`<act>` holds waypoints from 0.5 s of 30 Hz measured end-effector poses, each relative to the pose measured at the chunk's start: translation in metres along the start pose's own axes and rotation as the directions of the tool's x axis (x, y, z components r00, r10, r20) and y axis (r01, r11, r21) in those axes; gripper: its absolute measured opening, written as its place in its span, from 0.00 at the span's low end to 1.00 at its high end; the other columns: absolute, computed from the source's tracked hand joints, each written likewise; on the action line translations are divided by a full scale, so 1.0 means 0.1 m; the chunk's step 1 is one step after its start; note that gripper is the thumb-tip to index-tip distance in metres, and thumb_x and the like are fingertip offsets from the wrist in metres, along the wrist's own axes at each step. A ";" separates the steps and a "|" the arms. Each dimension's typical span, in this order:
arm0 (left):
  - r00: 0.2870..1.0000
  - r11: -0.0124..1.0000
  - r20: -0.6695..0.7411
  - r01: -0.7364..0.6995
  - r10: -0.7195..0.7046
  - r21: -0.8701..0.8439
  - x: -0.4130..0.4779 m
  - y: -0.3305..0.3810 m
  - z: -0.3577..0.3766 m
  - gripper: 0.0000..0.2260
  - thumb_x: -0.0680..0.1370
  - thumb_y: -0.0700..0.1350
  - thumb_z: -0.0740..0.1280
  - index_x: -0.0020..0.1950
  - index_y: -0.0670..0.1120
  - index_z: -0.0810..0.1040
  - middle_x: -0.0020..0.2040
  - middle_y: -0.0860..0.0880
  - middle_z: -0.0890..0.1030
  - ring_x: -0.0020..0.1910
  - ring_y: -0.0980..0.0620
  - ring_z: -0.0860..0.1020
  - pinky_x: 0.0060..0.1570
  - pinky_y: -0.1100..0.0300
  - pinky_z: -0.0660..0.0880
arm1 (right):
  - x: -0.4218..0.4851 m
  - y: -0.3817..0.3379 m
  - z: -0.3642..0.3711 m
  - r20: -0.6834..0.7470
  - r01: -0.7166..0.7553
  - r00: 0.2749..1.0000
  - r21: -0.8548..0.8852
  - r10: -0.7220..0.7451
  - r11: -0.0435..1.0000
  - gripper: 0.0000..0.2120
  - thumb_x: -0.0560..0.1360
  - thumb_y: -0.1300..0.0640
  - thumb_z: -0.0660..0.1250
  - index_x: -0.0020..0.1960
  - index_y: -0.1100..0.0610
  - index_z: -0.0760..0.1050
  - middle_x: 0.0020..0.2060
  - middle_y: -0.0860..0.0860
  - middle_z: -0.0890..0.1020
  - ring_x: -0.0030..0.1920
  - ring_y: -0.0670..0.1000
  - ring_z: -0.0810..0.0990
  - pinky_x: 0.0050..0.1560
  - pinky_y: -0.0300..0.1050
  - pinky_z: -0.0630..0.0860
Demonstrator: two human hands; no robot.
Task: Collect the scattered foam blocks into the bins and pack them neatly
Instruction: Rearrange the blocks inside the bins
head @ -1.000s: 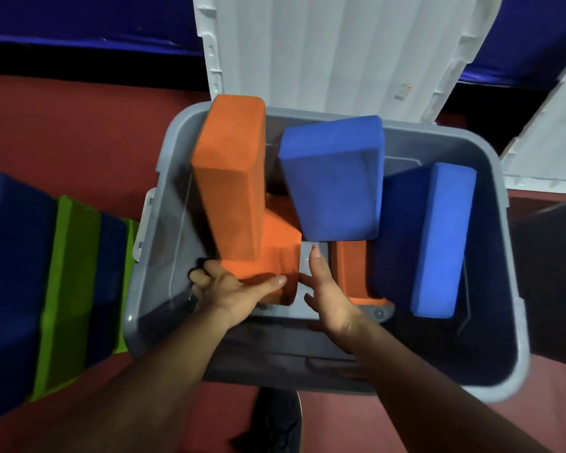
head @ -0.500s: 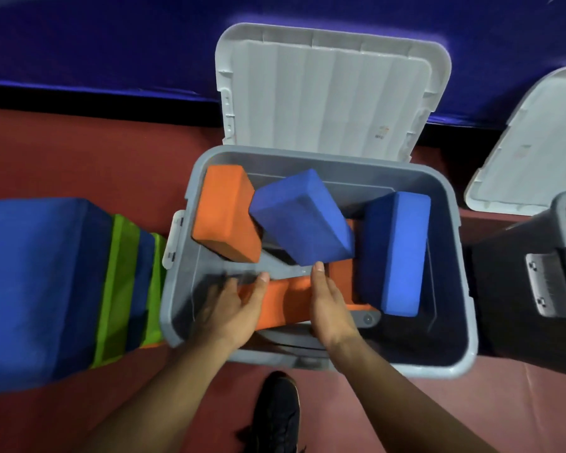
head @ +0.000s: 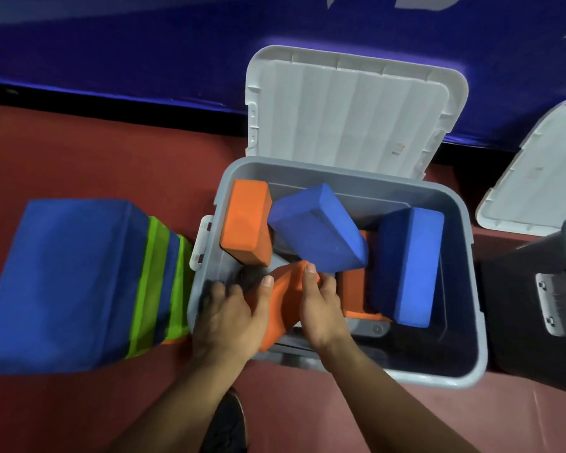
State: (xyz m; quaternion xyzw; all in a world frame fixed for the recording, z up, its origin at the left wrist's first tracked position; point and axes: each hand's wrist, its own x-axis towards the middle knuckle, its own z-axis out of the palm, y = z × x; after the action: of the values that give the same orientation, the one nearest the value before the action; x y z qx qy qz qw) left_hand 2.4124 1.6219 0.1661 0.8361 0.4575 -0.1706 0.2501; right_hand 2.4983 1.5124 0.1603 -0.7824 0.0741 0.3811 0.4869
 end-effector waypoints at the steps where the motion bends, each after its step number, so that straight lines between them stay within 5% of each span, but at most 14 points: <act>1: 0.999 1.000 0.031 0.015 -0.015 -0.023 0.08 0.00 0.00 0.51 0.68 0.76 0.33 0.66 0.42 0.76 0.66 0.41 0.73 0.66 0.40 0.74 0.64 0.47 0.72 | 0.06 -0.03 0.03 0.005 0.018 1.000 -0.029 -0.018 0.999 0.29 0.81 0.32 0.51 0.78 0.45 0.62 0.74 0.52 0.69 0.72 0.53 0.69 0.75 0.54 0.64; 6: 0.992 0.999 0.113 0.053 -0.053 0.005 0.28 -0.08 0.00 0.41 0.78 0.72 0.42 0.69 0.40 0.72 0.64 0.38 0.78 0.63 0.39 0.77 0.60 0.49 0.72 | 0.27 -0.11 0.30 0.085 0.028 0.996 -0.096 -0.020 0.995 0.27 0.83 0.34 0.47 0.78 0.40 0.63 0.75 0.49 0.68 0.76 0.51 0.64 0.78 0.53 0.58; 9: 0.994 0.999 0.109 0.018 -0.023 0.046 0.41 -0.13 0.02 0.36 0.80 0.69 0.42 0.74 0.45 0.64 0.64 0.38 0.78 0.63 0.38 0.77 0.60 0.48 0.72 | 0.35 -0.15 0.45 0.099 0.025 0.995 -0.106 -0.015 0.994 0.28 0.79 0.29 0.46 0.72 0.38 0.68 0.70 0.49 0.73 0.72 0.51 0.69 0.75 0.57 0.63; 12: 0.999 0.999 0.011 -0.045 0.044 0.020 0.44 -0.17 0.16 0.41 0.74 0.73 0.36 0.65 0.45 0.70 0.61 0.41 0.80 0.61 0.40 0.78 0.59 0.49 0.74 | 0.38 -0.16 0.49 0.129 -0.032 0.990 -0.127 0.048 0.991 0.27 0.81 0.31 0.44 0.71 0.38 0.71 0.68 0.46 0.77 0.70 0.50 0.72 0.74 0.58 0.67; 15: 0.990 0.988 -0.074 -0.129 0.123 -0.088 0.35 -0.19 0.26 0.38 0.77 0.67 0.43 0.73 0.44 0.71 0.69 0.42 0.77 0.66 0.42 0.76 0.63 0.49 0.73 | 0.39 -0.21 0.42 0.151 -0.074 0.985 -0.084 0.086 0.994 0.23 0.84 0.35 0.44 0.63 0.35 0.75 0.61 0.37 0.78 0.67 0.44 0.73 0.74 0.53 0.67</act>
State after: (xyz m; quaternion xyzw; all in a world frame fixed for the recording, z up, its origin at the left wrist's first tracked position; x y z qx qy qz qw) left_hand 2.4128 1.6395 0.1222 0.8562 0.4194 -0.1044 0.2830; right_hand 2.5141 1.5681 0.1392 -0.7653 0.0529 0.4624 0.4445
